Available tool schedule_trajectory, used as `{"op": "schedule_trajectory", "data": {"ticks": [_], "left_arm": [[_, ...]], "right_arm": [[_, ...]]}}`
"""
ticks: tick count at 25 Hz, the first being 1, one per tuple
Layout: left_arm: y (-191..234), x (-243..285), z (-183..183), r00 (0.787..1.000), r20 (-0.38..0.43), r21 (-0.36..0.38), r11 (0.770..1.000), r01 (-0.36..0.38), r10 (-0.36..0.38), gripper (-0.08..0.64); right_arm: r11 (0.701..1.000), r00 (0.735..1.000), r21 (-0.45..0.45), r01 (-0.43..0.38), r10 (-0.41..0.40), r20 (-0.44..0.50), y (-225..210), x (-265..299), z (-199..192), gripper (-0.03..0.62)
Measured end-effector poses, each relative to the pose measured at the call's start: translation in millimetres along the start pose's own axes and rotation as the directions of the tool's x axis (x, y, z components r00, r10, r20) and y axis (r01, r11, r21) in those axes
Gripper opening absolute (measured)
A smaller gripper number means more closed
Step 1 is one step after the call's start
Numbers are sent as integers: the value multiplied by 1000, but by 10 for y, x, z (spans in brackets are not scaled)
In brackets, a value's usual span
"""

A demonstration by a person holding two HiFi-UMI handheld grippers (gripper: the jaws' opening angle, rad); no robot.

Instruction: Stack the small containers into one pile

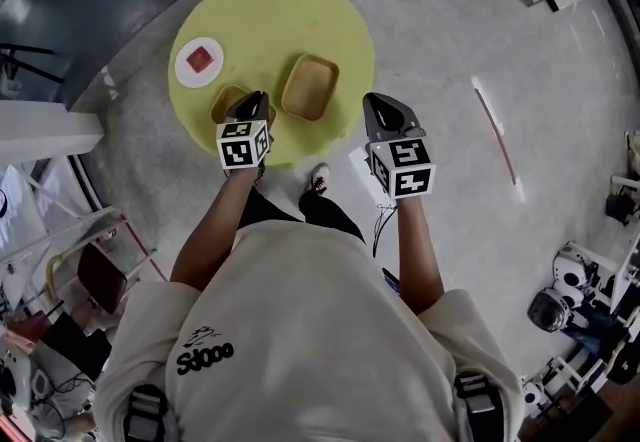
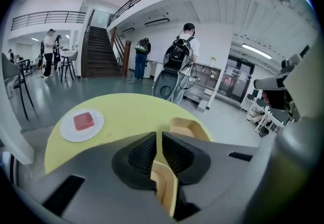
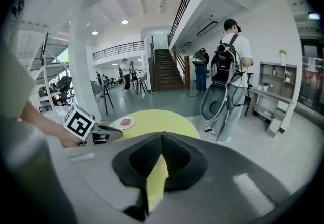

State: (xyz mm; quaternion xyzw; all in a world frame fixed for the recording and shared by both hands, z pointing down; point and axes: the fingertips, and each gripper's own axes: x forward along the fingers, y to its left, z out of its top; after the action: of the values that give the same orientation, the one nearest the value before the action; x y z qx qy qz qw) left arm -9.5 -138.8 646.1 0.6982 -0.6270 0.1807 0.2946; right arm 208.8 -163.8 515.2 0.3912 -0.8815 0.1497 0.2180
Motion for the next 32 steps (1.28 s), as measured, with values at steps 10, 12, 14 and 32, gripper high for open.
{"op": "schedule_trajectory", "data": {"ticks": [10, 12, 14, 32], "left_arm": [[703, -467, 11, 998, 11, 57, 997, 56, -56, 6], [853, -530, 4, 998, 10, 70, 995, 65, -66, 6], [986, -582, -13, 997, 7, 72, 995, 73, -73, 6], [1853, -741, -203, 984, -75, 111, 979, 169, -161, 6]], "right_arm": [[985, 988, -140, -99, 81, -129, 839, 749, -37, 11], [980, 978, -142, -142, 117, -172, 1018, 937, -82, 32], [972, 965, -149, -183, 148, -217, 1200, 1100, -123, 58], [929, 841, -238, -282, 120, -527, 1896, 2223, -892, 100]]}}
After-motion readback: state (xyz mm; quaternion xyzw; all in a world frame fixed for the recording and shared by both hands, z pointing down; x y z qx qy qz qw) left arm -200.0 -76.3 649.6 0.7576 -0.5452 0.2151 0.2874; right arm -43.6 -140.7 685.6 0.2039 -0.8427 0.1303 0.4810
